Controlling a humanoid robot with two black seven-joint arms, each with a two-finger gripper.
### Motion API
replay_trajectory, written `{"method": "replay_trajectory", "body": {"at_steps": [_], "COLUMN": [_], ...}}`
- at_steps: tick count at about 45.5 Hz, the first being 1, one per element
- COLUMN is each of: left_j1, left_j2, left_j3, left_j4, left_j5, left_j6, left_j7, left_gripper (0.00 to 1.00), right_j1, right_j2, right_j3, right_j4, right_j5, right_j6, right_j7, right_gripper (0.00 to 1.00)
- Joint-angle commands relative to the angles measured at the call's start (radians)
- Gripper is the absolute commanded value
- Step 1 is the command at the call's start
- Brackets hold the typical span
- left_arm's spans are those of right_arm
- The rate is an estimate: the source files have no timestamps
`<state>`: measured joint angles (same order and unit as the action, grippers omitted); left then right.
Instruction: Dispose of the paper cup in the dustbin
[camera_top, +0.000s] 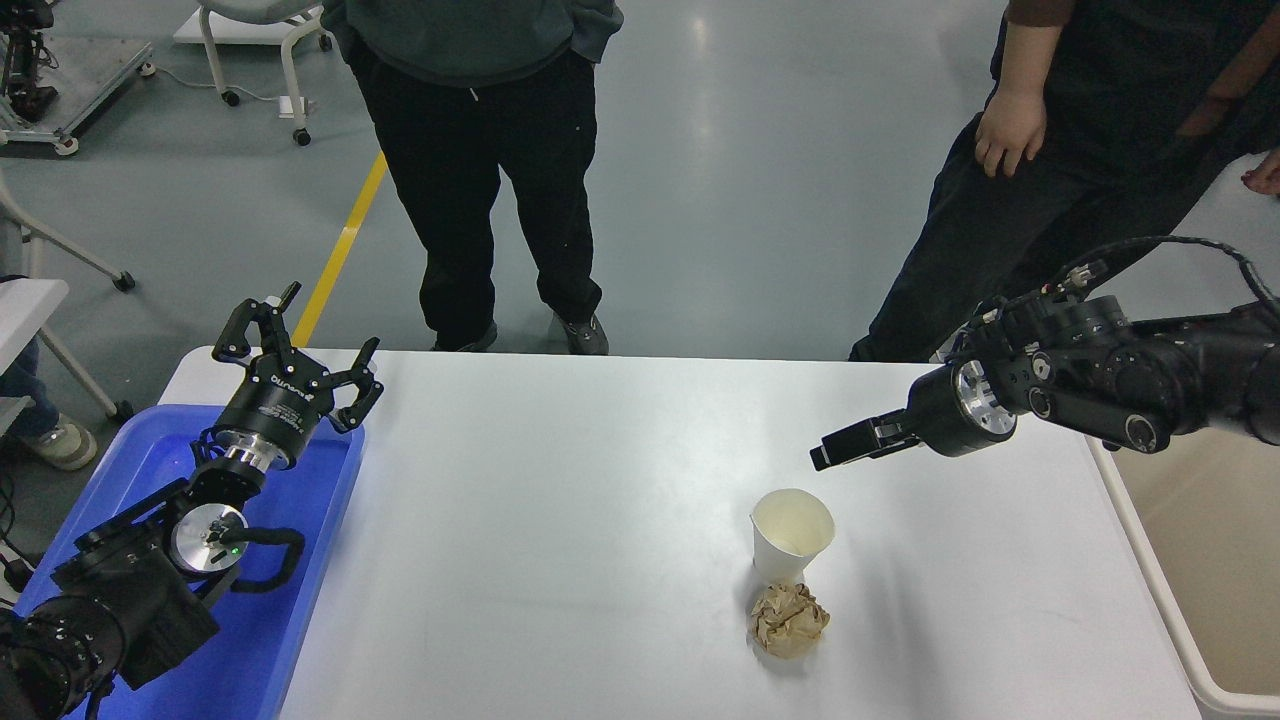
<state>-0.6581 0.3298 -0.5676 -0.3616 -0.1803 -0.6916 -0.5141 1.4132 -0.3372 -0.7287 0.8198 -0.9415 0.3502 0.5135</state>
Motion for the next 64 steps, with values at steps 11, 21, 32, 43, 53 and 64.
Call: {"method": "replay_trajectory", "body": {"at_steps": [11, 21, 32, 43, 53, 64], "left_j1": [0.0, 0.0, 0.0, 0.0, 0.0, 0.0], "left_j2": [0.0, 0.0, 0.0, 0.0, 0.0, 0.0], "left_j3": [0.0, 0.0, 0.0, 0.0, 0.0, 0.0], "left_j4": [0.0, 0.0, 0.0, 0.001, 0.0, 0.001], "left_j5": [-0.001, -0.001, 0.001, -0.001, -0.001, -0.001], "left_j6": [0.0, 0.001, 0.0, 0.0, 0.001, 0.0], "left_j7": [0.0, 0.0, 0.0, 0.0, 0.0, 0.0], "left_gripper": [1.0, 1.0, 1.0, 1.0, 1.0, 1.0], "right_j1": [-0.076, -0.115, -0.151, -0.174, -0.181, -0.178], "right_j2": [0.072, 0.089, 0.104, 0.122, 0.122, 0.122], "right_j3": [-0.029, -0.026, -0.024, -0.024, -0.029, -0.04], "right_j4": [-0.042, -0.083, -0.106, -0.122, -0.145, -0.148], "right_j5": [0.0, 0.001, 0.0, 0.0, 0.0, -0.014], "right_j6": [-0.042, -0.068, -0.088, -0.094, -0.094, -0.094], "right_j7": [-0.001, -0.001, 0.0, 0.002, 0.005, 0.008], "right_gripper": [0.97, 0.97, 0.94, 0.91, 0.84, 0.45]}}
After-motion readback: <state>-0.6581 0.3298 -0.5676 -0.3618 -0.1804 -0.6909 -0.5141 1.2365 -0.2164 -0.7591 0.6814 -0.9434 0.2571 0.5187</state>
